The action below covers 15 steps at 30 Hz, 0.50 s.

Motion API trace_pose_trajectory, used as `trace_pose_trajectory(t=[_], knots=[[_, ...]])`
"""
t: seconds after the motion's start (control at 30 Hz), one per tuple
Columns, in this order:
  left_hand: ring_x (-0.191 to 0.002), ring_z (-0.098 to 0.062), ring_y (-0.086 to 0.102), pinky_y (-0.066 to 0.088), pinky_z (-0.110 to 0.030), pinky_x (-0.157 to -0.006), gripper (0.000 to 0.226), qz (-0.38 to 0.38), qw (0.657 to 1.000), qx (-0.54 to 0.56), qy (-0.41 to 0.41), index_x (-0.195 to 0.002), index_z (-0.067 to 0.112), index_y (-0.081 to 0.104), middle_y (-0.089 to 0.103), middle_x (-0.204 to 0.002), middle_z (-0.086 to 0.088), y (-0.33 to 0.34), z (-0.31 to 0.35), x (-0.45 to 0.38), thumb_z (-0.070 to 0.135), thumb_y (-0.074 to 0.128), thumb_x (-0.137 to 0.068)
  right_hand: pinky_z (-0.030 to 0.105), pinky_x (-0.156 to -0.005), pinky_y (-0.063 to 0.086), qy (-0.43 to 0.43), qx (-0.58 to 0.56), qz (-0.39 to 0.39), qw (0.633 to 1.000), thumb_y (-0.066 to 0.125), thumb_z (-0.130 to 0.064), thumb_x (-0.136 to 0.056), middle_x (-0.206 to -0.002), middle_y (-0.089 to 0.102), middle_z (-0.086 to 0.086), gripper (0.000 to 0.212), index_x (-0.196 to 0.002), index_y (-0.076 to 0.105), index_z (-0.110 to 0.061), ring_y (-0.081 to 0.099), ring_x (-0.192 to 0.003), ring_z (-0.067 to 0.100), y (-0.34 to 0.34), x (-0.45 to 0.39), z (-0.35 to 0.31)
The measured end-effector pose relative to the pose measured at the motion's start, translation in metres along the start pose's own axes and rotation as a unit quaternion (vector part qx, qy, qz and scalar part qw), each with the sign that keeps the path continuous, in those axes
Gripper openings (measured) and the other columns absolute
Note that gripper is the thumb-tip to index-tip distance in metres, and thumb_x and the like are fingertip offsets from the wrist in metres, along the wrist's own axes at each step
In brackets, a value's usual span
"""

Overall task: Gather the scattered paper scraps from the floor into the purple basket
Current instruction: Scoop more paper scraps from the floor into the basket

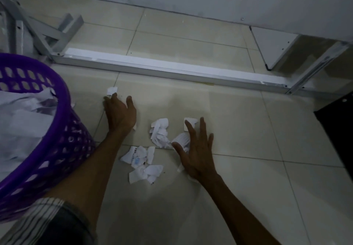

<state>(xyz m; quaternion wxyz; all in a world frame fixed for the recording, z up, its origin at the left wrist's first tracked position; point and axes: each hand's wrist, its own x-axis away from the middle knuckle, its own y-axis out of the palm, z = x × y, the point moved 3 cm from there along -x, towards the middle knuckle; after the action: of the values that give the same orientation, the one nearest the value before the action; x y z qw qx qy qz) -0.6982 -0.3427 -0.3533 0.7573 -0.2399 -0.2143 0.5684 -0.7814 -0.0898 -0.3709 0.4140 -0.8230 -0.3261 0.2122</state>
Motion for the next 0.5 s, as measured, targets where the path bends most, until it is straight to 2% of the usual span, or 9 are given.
trace_pose_trajectory(t=[0.1,0.2,0.27,0.33,0.37,0.43,0.5], knots=[[-0.149,-0.032,-0.002,0.006,-0.041,-0.119,0.072,0.034,0.999,-0.007,0.016,-0.153,0.006,0.013,-0.005,-0.160,-0.022,0.010,-0.006,-0.011,0.040,0.047,-0.099,0.052,-0.122,-0.005,-0.001,0.006,0.012,1.000,0.036,-0.080,-0.086,-0.164,-0.016,-0.006,0.085,-0.155,0.006,-0.042,-0.009,-0.151,0.011,0.000,-0.005,0.008],[-0.148,-0.038,-0.004,0.000,-0.045,-0.120,0.076,0.029,0.995,-0.089,0.021,-0.153,0.003,0.009,-0.006,-0.159,-0.025,0.018,-0.003,-0.039,0.047,0.040,-0.099,0.049,-0.122,-0.005,-0.004,-0.023,0.024,0.999,0.036,-0.082,-0.084,-0.164,-0.013,-0.011,0.086,-0.154,0.006,-0.044,-0.005,-0.151,0.008,0.004,-0.010,0.014],[-0.147,-0.043,-0.003,-0.002,-0.050,-0.119,0.073,-0.016,0.984,-0.178,0.011,-0.153,0.002,0.012,0.001,-0.160,-0.024,0.023,-0.002,-0.050,0.051,0.026,-0.101,0.048,-0.122,-0.006,-0.001,-0.023,0.020,1.000,0.035,-0.084,-0.082,-0.164,-0.012,-0.012,0.087,-0.154,0.005,-0.045,-0.003,-0.151,0.007,0.004,-0.014,0.014],[-0.145,-0.046,0.001,0.002,-0.054,-0.118,0.063,-0.072,0.976,-0.203,0.023,-0.152,0.002,0.018,0.008,-0.159,-0.024,0.027,0.002,-0.041,0.042,0.015,-0.103,0.046,-0.122,-0.008,0.006,-0.017,0.006,1.000,0.030,-0.085,-0.081,-0.164,-0.012,-0.012,0.088,-0.154,0.004,-0.044,-0.003,-0.151,0.007,0.003,-0.016,0.012],[-0.144,-0.049,0.004,0.005,-0.056,-0.117,0.058,-0.097,0.971,-0.208,0.065,-0.151,0.003,0.021,0.012,-0.159,-0.025,0.032,0.005,-0.032,0.033,0.014,-0.103,0.046,-0.122,-0.009,0.008,-0.014,0.003,1.000,0.027,-0.086,-0.081,-0.164,-0.013,-0.013,0.088,-0.154,0.003,-0.044,-0.004,-0.151,0.007,0.003,-0.016,0.010],[-0.143,-0.050,0.009,0.011,-0.057,-0.116,0.050,-0.144,0.961,-0.186,0.148,-0.150,0.004,0.023,0.016,-0.158,-0.026,0.042,0.007,0.000,0.022,0.022,-0.103,0.046,-0.121,-0.010,0.006,-0.004,-0.003,1.000,0.021,-0.086,-0.082,-0.164,-0.014,-0.013,0.087,-0.155,0.001,-0.043,-0.008,-0.151,0.007,0.001,-0.016,0.010],[-0.146,-0.041,0.011,0.012,-0.052,-0.118,0.048,-0.193,0.969,-0.093,0.126,-0.149,0.007,0.030,0.021,-0.158,-0.019,0.035,0.007,0.034,0.025,0.027,-0.105,0.046,-0.121,-0.012,0.000,0.006,-0.013,1.000,0.018,-0.085,-0.082,-0.164,-0.014,-0.013,0.085,-0.155,0.001,-0.043,-0.012,-0.151,0.008,-0.001,-0.014,0.010]])
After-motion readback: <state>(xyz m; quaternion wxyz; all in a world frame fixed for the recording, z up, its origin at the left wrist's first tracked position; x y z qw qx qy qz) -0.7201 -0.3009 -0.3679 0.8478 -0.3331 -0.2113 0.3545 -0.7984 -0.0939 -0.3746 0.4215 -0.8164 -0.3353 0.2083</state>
